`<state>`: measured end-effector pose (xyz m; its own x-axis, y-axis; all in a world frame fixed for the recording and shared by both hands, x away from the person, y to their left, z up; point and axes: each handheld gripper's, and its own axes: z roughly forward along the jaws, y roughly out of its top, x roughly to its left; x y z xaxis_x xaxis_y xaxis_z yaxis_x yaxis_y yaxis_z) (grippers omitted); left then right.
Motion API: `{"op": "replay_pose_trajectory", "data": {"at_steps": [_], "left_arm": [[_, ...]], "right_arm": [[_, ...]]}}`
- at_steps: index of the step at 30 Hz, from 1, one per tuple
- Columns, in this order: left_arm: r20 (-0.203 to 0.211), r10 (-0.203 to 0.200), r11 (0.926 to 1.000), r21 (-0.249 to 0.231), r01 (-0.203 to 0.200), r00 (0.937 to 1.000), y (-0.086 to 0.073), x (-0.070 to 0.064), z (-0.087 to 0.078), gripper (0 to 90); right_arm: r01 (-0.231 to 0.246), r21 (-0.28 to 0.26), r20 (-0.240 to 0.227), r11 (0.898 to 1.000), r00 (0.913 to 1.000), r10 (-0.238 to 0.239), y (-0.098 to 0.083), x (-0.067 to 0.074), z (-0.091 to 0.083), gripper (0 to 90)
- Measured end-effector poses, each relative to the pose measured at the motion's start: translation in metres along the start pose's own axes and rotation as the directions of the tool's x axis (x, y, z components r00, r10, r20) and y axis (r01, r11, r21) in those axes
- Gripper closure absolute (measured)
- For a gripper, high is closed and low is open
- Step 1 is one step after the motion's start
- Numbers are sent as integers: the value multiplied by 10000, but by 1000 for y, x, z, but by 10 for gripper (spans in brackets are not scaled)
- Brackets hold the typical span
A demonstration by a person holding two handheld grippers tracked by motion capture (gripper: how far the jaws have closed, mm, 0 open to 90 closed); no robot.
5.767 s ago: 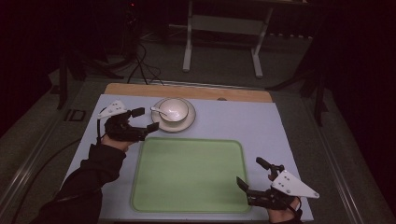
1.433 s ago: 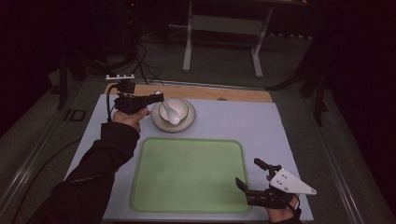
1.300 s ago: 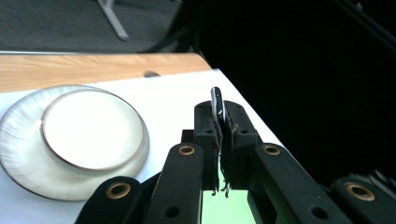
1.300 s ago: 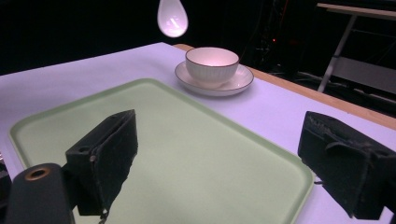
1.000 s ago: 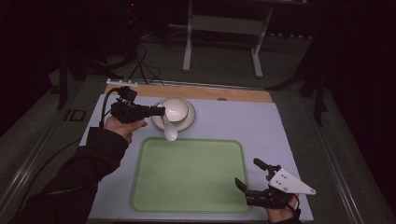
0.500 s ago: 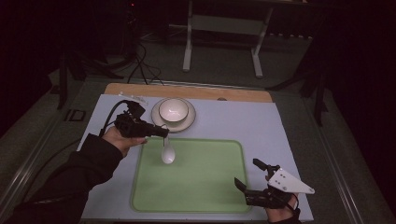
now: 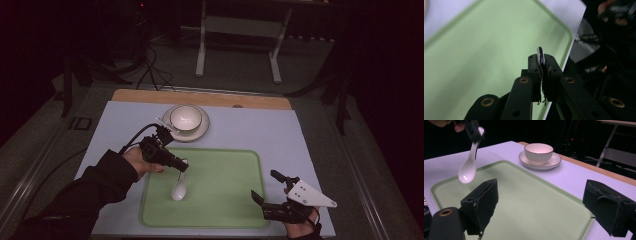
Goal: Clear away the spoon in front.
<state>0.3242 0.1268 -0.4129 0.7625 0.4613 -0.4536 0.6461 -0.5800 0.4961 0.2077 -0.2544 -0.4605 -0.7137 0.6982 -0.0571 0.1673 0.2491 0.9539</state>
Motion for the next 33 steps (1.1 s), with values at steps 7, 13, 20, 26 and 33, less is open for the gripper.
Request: {"op": "replay_pose_trajectory", "data": {"at_steps": [7, 13, 20, 26, 33], "left_arm": [[113, -819, 9948, 616, 810, 9966, -8, 14, 25, 847], [91, -1338, 9866, 954, 1323, 9910, -12, 25, 38, 847], [304, -1825, 9829, 296, 1816, 9827, -16, 37, 42, 835], [142, -2333, 9717, -338, 2336, 9723, -24, 53, 48, 806], [212, -3177, 9444, -820, 3183, 9480, -36, 73, 61, 795]], "right_arm": [[28, 15, -6, 10000, 10000, -28, 0, 0, 0, 128], [62, 27, -21, 10000, 10000, -62, 0, 0, 0, 128], [72, 41, -28, 10000, 10000, -72, 0, 0, 0, 128], [77, 41, -30, 10000, 10000, -77, 0, 0, 0, 128], [97, 54, -16, 9999, 10000, -97, -1, 0, 0, 127]]}}
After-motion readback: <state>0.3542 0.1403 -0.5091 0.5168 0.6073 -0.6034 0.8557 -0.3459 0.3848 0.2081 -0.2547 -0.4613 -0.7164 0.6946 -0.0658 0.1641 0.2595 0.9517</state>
